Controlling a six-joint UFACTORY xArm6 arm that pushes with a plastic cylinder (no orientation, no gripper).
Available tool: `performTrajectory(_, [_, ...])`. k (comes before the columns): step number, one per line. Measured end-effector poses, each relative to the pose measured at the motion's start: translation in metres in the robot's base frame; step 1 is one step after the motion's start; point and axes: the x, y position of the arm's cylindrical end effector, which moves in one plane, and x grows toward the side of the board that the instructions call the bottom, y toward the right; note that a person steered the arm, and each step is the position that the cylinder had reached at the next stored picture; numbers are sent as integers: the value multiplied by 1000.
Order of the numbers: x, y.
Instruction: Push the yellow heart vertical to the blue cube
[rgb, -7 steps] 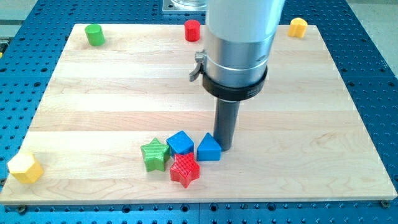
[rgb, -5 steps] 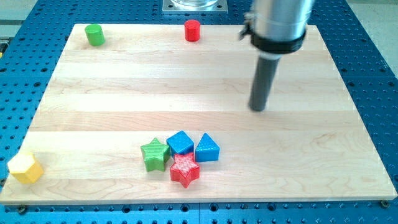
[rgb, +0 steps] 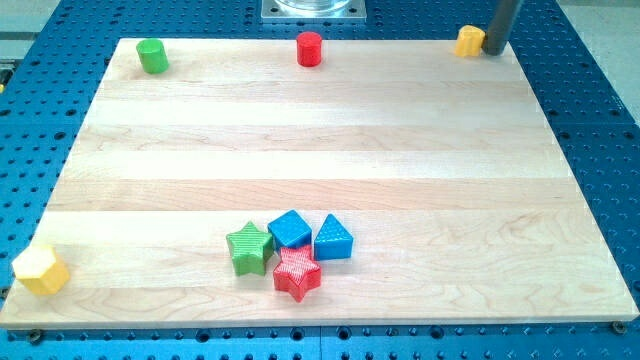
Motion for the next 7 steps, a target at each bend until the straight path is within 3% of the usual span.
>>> performTrajectory(1, [4,-33])
performTrajectory(2, [4,9])
performTrajectory(3, [-12,3])
performTrajectory(5, [-10,-44])
performTrajectory(6, [78,-139])
performTrajectory(7, [125,-199])
